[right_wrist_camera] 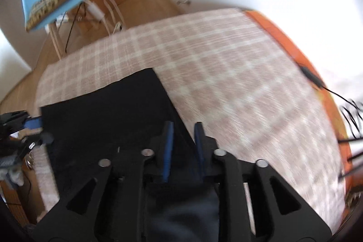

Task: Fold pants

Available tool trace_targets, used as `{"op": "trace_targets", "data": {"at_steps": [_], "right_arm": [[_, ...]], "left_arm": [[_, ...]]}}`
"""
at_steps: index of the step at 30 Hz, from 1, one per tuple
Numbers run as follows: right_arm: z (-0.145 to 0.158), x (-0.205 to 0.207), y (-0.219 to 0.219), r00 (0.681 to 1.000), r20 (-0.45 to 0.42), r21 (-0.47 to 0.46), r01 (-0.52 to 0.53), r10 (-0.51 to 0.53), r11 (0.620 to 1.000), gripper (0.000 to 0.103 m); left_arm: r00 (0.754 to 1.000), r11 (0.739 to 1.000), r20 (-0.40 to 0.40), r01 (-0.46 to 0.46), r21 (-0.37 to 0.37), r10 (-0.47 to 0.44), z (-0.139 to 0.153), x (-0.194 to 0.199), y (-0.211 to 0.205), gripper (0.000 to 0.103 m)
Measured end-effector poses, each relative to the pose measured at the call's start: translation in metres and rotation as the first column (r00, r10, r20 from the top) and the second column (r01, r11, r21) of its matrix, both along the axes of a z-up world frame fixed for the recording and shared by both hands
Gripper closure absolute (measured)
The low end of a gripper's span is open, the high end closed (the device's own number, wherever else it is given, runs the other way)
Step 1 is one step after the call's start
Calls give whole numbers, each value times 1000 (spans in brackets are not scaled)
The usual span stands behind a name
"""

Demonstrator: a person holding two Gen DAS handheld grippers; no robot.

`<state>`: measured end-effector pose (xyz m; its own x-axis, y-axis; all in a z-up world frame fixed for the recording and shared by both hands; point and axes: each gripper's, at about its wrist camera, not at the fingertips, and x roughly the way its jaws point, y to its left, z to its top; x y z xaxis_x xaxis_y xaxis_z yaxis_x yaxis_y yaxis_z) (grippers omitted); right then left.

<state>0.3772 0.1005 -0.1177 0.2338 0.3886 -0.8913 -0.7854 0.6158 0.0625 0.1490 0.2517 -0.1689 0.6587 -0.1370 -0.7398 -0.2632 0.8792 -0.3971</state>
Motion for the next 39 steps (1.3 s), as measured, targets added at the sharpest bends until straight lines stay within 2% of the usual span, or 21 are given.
{"op": "trace_targets", "data": {"at_steps": [2, 4, 8, 10, 13, 14, 17, 20, 23, 26, 28, 32, 33, 34, 36, 37, 38, 39], "right_arm": [[25, -12, -38, 998, 1, 58, 59, -59, 997, 64], [48, -28, -75, 992, 11, 86, 121, -123, 989, 59], [86, -63, -180, 958, 36, 91, 280, -284, 956, 55], [96, -79, -225, 930, 45, 89, 360, -364, 929, 53], [105, -110, -307, 855, 60, 98, 508, -515, 856, 42], [105, -121, -338, 819, 69, 93, 563, -569, 821, 41], [89, -144, -408, 721, 22, 79, 689, -692, 721, 39], [59, -164, -463, 618, -11, 30, 786, -786, 617, 39], [27, -180, -501, 541, -78, 7, 840, -837, 542, 39], [-1, -188, -528, 469, -178, 18, 880, -865, 474, 37], [-17, -188, -539, 427, -228, 24, 901, -875, 433, 29], [-34, -198, -546, 402, -384, 105, 913, -831, 393, 28], [-35, -199, -545, 400, -397, 116, 915, -826, 388, 28], [-36, -202, -543, 406, -408, 127, 912, -818, 390, 30], [-37, -205, -537, 435, -446, 159, 899, -782, 409, 58], [-35, -207, -534, 443, -467, 171, 894, -765, 414, 87], [-32, -208, -528, 449, -503, 189, 891, -738, 413, 90], [-26, -209, -525, 447, -501, 192, 892, -741, 409, 92]], "left_arm": [[1000, 1000, -16, -15, 9, 15, 1, -3, 4, 71], [1000, 1000, -22, -10, 17, 11, 4, -7, 6, 71], [1000, 999, -7, -7, 33, 7, 13, -13, 6, 71], [1000, 999, -1, -9, 44, 9, 17, -16, 5, 71], [1000, 999, -1, -16, 48, 16, 20, -16, 2, 71], [1000, 999, 4, -21, 49, 21, 22, -18, 1, 71], [1000, 999, 14, -20, 48, 20, 27, -23, -4, 71], [1000, 998, 25, 7, 65, -8, 33, -26, -19, 71], [996, 995, 35, 75, 65, -77, 39, -23, -46, 71], [978, 976, 28, 204, 82, -207, 46, -11, -91, 71], [959, 957, 22, 278, 85, -281, 50, -2, -118, 71], [904, 904, 14, 428, 14, -428, 54, 18, -173, 71], [879, 879, 3, 476, 0, -476, 52, 24, -190, 71], [866, 866, -2, 499, 0, -499, 51, 25, -200, 71], [831, 831, -30, 555, 16, -555, 46, 31, -226, 70], [815, 815, -48, 578, 25, -577, 42, 33, -238, 70], [808, 808, -63, 589, 28, -586, 39, 34, -245, 70], [796, 797, -85, 603, 32, -599, 33, 37, -253, 71]]}}
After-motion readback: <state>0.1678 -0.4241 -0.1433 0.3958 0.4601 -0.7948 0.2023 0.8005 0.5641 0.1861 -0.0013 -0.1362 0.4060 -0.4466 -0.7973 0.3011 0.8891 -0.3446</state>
